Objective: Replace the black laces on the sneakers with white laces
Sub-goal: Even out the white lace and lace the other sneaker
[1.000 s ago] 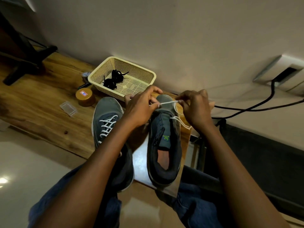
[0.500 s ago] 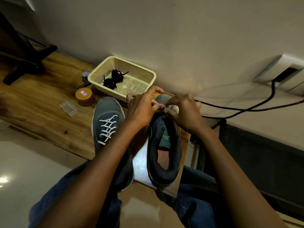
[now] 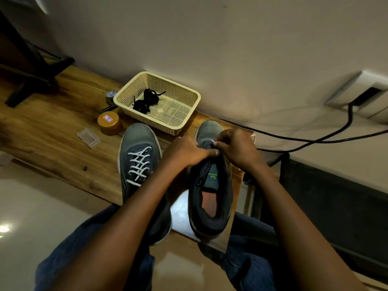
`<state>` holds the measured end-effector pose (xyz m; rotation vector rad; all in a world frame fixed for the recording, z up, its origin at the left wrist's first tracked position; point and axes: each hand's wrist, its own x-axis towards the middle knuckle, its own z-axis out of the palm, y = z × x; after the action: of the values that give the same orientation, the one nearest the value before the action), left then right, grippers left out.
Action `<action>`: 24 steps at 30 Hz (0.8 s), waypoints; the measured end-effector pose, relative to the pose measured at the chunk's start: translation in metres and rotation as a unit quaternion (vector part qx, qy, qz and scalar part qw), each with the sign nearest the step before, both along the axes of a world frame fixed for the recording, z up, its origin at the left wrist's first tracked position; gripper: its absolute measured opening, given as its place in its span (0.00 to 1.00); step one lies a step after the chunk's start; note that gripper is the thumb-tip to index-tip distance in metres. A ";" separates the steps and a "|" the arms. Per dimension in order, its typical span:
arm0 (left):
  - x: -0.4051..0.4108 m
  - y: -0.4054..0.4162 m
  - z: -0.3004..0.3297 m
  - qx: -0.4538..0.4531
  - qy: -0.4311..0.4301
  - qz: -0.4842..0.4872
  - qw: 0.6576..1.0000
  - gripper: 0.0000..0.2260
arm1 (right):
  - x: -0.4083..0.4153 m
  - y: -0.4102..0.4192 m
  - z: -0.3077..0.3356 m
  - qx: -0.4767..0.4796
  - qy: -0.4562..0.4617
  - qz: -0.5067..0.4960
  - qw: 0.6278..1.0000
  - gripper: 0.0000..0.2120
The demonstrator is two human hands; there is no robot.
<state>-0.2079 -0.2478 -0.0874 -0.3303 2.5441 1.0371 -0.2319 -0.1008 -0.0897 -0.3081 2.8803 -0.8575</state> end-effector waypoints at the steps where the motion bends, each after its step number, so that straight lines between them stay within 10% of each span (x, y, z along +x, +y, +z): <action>1: 0.002 0.004 -0.001 -0.003 -0.009 0.002 1.000 0.30 | 0.000 -0.002 -0.001 0.000 -0.016 0.000 1.000 0.05; 24: -0.003 -0.004 -0.006 0.034 0.013 0.021 0.999 0.22 | 0.007 -0.024 -0.008 0.099 0.017 -0.012 0.995 0.04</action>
<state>-0.2111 -0.2520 -0.0934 -0.3547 2.5268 1.1482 -0.2253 -0.1247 -0.0981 -0.2698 2.9745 -0.5683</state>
